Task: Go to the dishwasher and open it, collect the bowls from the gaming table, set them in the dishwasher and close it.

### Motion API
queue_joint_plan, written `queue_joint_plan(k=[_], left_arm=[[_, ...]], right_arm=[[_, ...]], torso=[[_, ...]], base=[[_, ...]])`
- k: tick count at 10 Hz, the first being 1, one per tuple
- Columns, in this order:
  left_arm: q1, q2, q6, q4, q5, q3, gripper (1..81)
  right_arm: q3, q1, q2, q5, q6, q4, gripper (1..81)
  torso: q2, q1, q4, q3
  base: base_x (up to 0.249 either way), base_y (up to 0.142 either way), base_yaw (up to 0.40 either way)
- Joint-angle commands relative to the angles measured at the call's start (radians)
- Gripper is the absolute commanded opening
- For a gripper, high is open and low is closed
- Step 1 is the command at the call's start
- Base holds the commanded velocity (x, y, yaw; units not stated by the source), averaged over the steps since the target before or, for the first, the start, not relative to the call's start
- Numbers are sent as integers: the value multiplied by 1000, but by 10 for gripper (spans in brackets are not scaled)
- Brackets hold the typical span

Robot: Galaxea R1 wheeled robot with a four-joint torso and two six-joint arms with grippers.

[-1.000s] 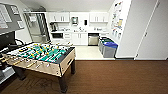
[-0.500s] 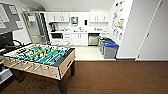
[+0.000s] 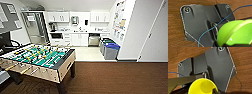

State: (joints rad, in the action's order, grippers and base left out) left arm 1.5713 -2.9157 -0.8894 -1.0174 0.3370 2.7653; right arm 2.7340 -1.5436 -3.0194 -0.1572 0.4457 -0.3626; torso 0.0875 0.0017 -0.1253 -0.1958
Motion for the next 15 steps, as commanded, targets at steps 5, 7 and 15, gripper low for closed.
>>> queue_joint_plan(k=[5,7,15], left_arm=[[-24,9,3,-6,-27,5,10],[-23,10,3,-7,-27,5,10],[-24,9,3,-12,-27,5,10]], right_arm=[[-2,33,6,45,-2,-10,10],[-2,33,6,45,-2,-9,10],[-2,38,6,45,-2,-9,10]], torso=[[0,-1,0,0],[0,0,0,0],[0,0,0,0]], base=[[138,-62,0],[138,-89,0],[138,-90,0]])
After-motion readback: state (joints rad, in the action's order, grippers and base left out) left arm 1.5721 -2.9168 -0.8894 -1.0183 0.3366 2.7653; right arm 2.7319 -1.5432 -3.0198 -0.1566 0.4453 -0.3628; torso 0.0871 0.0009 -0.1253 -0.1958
